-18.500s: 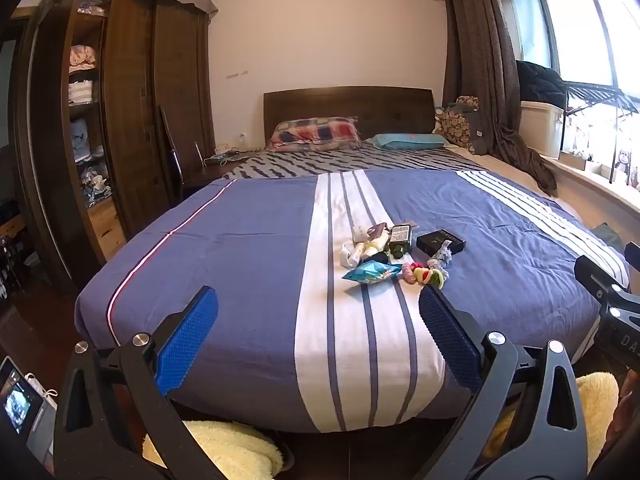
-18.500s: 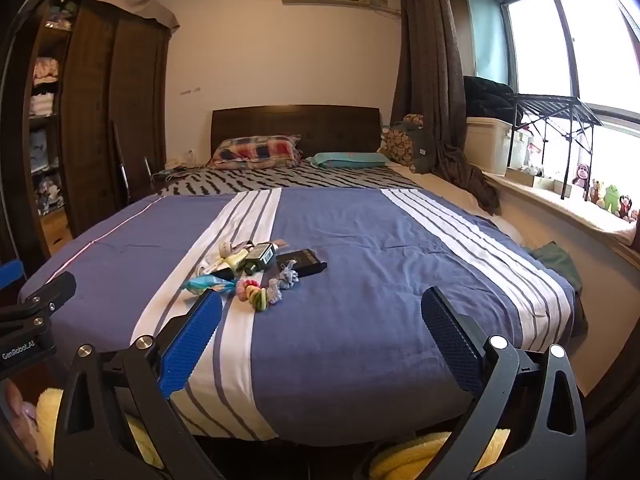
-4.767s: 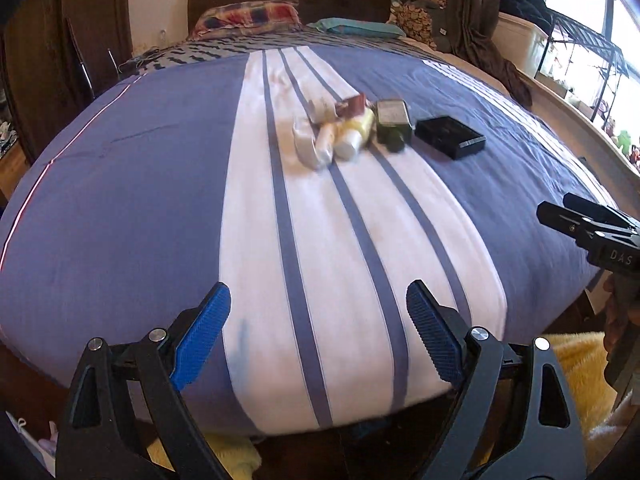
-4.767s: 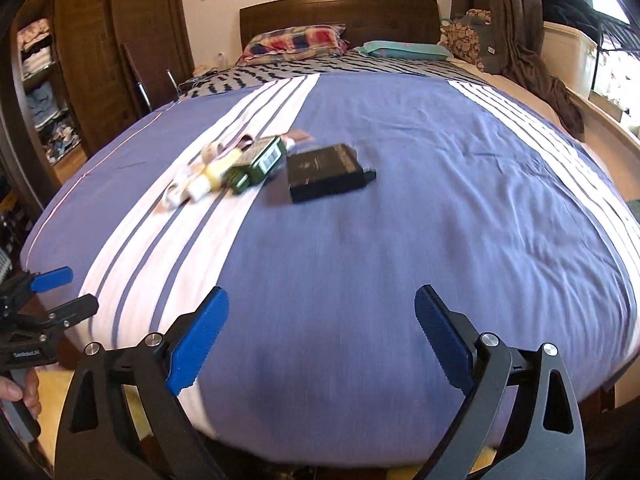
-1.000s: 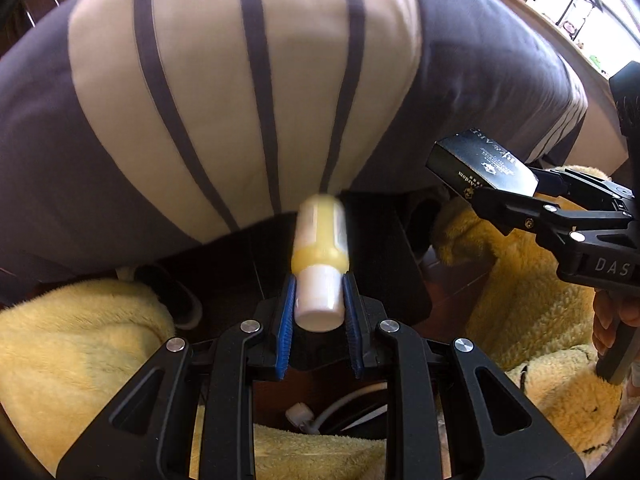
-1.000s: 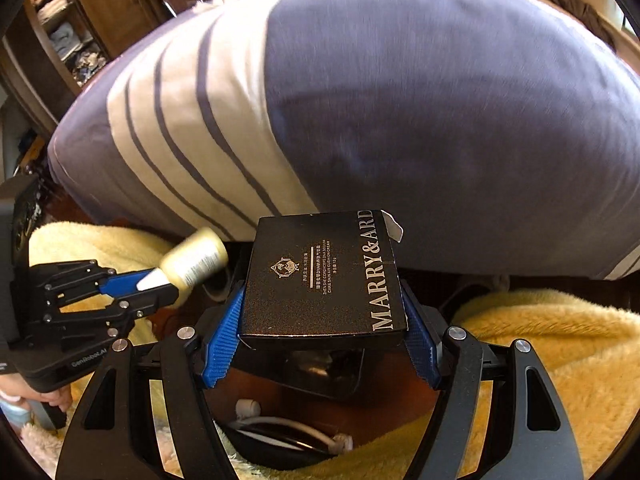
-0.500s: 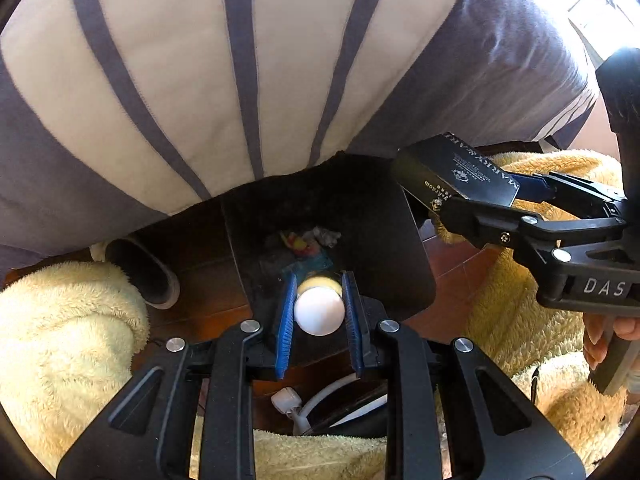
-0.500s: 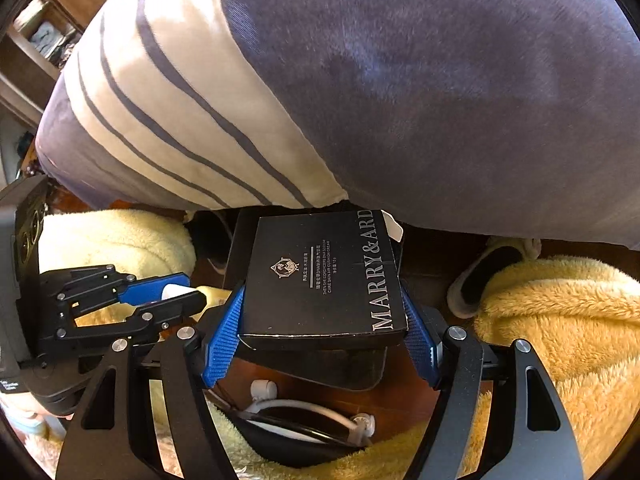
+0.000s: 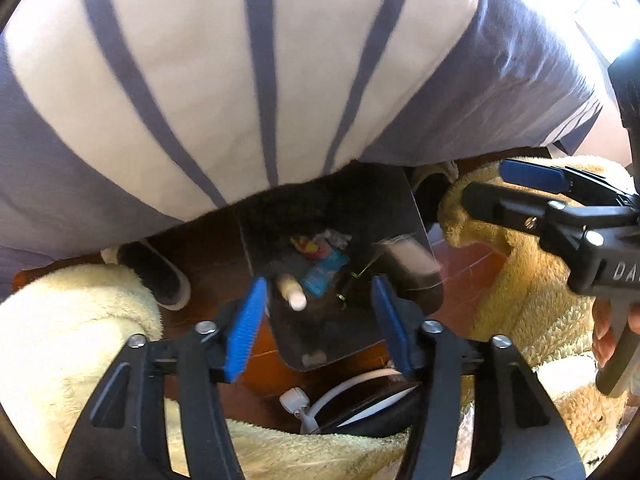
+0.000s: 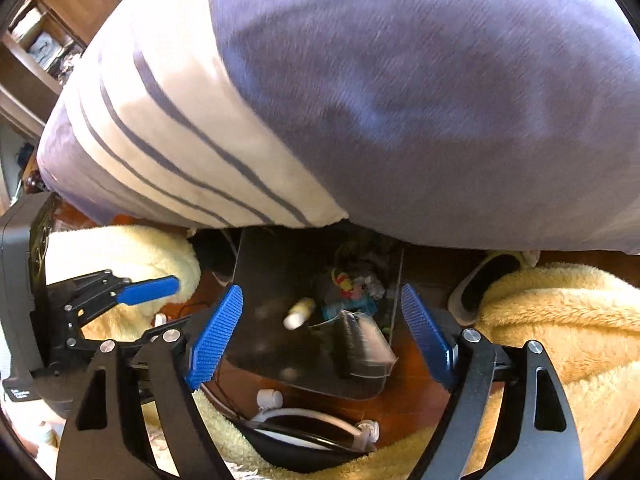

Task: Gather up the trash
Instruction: 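Raise both open tools back over the bed toward the remaining items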

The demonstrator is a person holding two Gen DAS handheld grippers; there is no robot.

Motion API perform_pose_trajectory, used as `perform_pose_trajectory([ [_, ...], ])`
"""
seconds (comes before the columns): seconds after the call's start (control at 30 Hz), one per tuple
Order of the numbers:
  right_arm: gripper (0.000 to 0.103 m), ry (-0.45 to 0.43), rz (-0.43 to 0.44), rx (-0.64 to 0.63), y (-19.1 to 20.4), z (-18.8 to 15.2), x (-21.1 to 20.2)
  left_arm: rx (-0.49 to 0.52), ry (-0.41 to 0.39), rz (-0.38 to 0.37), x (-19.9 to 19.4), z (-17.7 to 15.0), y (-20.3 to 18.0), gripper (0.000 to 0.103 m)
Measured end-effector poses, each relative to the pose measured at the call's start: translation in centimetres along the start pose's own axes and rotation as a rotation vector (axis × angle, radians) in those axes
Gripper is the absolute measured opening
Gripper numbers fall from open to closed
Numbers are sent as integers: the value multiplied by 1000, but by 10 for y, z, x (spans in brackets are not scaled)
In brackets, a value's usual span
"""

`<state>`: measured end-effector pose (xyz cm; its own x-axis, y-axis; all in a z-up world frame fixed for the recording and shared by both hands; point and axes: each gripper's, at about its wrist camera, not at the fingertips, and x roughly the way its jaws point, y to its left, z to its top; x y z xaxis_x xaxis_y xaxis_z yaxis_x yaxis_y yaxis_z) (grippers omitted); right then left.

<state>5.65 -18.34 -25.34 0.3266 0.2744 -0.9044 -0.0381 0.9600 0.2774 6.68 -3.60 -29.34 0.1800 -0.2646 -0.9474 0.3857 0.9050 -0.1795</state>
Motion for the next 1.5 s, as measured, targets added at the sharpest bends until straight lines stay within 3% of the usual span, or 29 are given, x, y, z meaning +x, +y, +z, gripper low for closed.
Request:
perform_pose_trajectory([
  [0.2, 94, -111, -59, -8, -4, 6, -42, 12, -113, 57, -50, 6, 5, 86],
  [0.33, 94, -193, -77, -26, -2, 14, -74, 15, -197, 82, -88, 12, 5, 94],
  [0.53, 95, -338, -99, -68, 6, 34, -128, 17, -327, 131, -139, 26, 9, 95],
  [0.73, 98, -408, -140, -109, 9, 65, -148, 7, -402, 198, -167, 55, 23, 95],
  [1.07, 98, -437, -167, -132, 19, 129, -133, -12, -418, 213, -162, 112, 55, 95],
  [1.5, 98, -421, -164, -112, 16, 221, -88, -60, -471, 266, -156, 219, 105, 93],
])
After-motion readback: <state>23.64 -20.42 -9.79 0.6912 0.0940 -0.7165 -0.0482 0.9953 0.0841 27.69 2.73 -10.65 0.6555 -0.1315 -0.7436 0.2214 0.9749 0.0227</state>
